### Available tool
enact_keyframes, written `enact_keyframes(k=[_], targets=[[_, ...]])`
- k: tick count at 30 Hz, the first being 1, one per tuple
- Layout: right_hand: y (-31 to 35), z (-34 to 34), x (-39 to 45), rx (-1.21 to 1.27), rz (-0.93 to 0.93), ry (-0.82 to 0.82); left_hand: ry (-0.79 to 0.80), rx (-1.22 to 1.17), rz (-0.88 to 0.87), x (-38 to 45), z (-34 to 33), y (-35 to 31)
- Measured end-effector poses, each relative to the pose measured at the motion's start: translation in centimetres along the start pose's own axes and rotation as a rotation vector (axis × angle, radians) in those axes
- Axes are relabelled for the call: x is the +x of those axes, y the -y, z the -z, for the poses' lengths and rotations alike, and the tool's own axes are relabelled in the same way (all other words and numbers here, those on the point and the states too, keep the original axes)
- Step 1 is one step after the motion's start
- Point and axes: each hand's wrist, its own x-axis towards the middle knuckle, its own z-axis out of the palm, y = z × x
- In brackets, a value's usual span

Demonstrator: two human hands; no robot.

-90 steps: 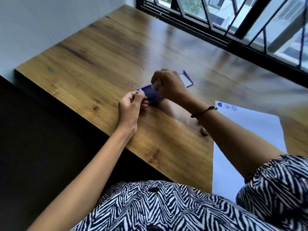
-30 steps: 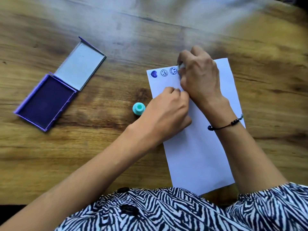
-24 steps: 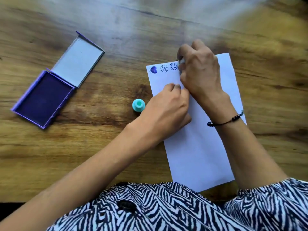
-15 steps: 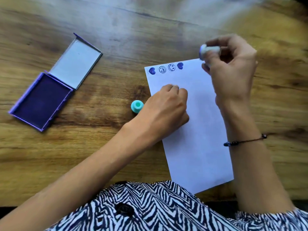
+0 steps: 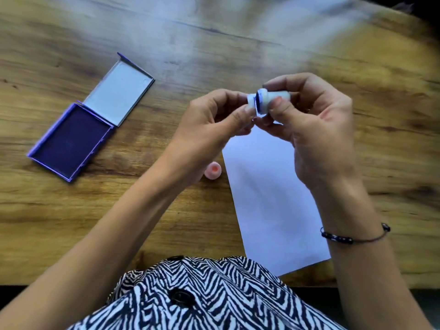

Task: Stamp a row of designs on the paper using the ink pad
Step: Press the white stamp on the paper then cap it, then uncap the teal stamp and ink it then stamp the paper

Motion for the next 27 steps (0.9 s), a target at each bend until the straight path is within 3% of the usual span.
enact_keyframes(k=[9, 16, 18, 22, 27], targets=[[-0.1, -0.7, -0.3, -0.141, 0.065, -0.007, -0.041, -0.019, -0.046, -0.5, 0.3, -0.3], [-0.4, -3.1, 0.4, -0.234, 0.114, 0.034, -0.082, 0.140, -0.106, -0.4, 2.9, -0.1], [-0.9, -4.3, 1.9, -0.375, 0.136, 0.101, -0.120, 0.308, -0.087, -0.2, 4.7, 0.0], [-2.6, -7.0, 4.6, -0.976, 0.383, 0.208, -0.335, 0.457, -0.079, -0.9, 7.5, 0.5], [-3.3, -8.0, 4.7, -1.196, 0.442, 0.259, -0.381, 0.393, -0.026, -3.1, 8.5, 1.5]])
